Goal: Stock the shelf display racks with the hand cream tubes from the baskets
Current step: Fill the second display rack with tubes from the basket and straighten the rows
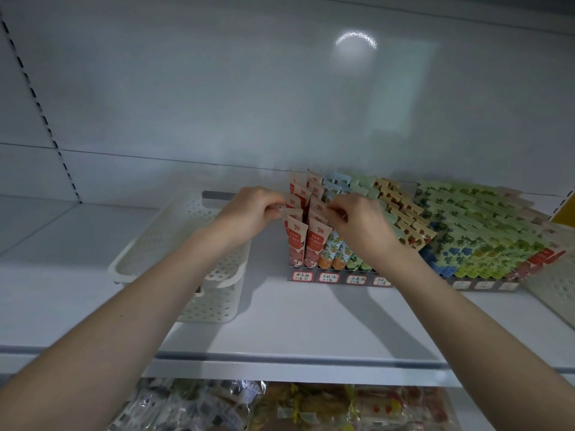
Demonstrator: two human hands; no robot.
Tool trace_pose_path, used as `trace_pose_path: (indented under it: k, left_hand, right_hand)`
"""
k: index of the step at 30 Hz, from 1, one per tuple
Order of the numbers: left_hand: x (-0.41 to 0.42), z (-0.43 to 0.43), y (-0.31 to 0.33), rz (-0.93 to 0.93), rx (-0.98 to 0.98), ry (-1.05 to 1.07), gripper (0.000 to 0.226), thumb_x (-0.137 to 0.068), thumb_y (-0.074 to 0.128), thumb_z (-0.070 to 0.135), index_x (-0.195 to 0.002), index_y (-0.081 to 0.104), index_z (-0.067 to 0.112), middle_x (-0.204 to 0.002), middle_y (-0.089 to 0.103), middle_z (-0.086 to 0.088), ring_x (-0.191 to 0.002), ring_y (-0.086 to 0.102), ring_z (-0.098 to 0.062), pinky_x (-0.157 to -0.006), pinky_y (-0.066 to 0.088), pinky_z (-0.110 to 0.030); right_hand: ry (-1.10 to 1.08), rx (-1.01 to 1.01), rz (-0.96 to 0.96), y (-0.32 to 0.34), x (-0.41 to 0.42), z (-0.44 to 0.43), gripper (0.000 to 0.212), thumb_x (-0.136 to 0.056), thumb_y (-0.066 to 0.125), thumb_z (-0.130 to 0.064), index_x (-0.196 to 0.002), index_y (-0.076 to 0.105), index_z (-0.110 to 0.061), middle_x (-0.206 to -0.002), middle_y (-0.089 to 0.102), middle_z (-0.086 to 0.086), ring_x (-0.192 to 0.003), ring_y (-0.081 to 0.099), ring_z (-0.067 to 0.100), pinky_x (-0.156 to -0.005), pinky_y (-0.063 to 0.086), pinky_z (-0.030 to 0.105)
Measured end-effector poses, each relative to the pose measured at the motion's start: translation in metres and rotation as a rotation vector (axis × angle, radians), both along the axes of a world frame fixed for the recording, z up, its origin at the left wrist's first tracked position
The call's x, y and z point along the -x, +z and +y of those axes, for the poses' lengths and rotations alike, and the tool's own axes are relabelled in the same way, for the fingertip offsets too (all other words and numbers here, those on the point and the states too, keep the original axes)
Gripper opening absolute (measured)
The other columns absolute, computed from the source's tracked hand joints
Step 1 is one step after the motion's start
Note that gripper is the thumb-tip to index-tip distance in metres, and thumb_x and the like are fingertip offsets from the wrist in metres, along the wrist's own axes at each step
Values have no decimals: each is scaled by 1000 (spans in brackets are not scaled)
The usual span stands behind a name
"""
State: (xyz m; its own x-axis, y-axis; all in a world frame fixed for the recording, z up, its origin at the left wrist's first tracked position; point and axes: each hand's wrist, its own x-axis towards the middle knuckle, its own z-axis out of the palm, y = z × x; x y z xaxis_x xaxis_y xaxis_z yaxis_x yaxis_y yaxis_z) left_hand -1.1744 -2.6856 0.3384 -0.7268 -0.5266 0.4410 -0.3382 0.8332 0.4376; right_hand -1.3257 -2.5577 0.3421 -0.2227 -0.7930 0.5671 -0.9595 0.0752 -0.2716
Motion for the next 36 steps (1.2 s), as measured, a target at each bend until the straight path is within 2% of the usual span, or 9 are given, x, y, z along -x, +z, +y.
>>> trace_pose_path:
  k: [3,7,12,18,21,23,26,30,36]
  left_hand:
    - [5,-1,0,-41,-12,5,15,-90,57,4,-99,68,-1,-94,66,-15,-91,60,-29,-76,43,-31]
    - [15,2,5,7,-25,-20,18,-89,56,3,-101,70,2,-104,69,-14,-99,61,-27,-85,46,-32]
    - [18,2,5,23,-11,-52,19,-89,57,3,-101,71,2,-104,70,-13,-99,63,-25,-86,46,-32]
    - [16,4,2,16,-16,-68,20,-88,54,-2,-96,72,1,-97,70,-16,-92,62,-28,-83,46,-38]
    - [15,3,0,14,-5,-71,18,-88,54,-3,-94,71,1,-95,69,-16,-91,62,-28,-80,45,-33]
    - [13,4,-1,13,0,-78,19,-88,53,-2,-95,70,0,-96,69,-16,-93,61,-28,-79,44,-32]
    - [12,5,-1,34,-38,-70,22,-89,52,-2,-102,69,1,-104,68,-16,-98,61,-27,-84,44,-33]
    - [10,6,-2,73,-90,-53,26,-90,53,-2,-110,67,3,-111,66,-14,-102,62,-26,-89,46,-30]
    - [10,4,-3,70,-73,-44,26,-89,54,-3,-112,66,3,-113,66,-15,-104,61,-25,-86,43,-23]
  right_hand:
    - [-5,-21,-9,-2,-1,-2,25,-94,51,-14,-83,66,3,-78,63,15,-66,59,28,-62,52,44]
    - [-13,-46,-10,-2,-1,-4,25,-94,50,-16,-88,67,2,-84,64,15,-72,61,28,-66,53,44]
    - [-16,-67,0,-4,-4,-6,23,-94,50,-11,-83,65,2,-75,60,11,-65,56,26,-61,51,40]
    - [-14,-62,5,-4,-6,-6,24,-93,50,-8,-73,62,0,-65,48,5,-59,47,23,-54,40,31]
    - [-22,-76,4,-4,-6,-6,25,-93,50,-9,-70,57,-5,-65,48,6,-59,48,23,-54,40,31]
    - [-23,-75,-8,-3,-5,-6,24,-93,50,-10,-73,60,-1,-68,53,9,-60,51,24,-55,45,34]
    - [-18,-63,-21,-2,-3,-6,25,-93,51,-11,-78,63,3,-72,60,14,-62,55,28,-60,50,42]
    - [-9,-59,-23,-3,-1,-7,24,-94,51,-14,-85,66,3,-78,63,16,-67,58,30,-64,51,45]
    - [-23,-68,-11,-4,-2,-6,25,-93,51,-11,-77,63,4,-72,60,16,-62,55,29,-60,50,46]
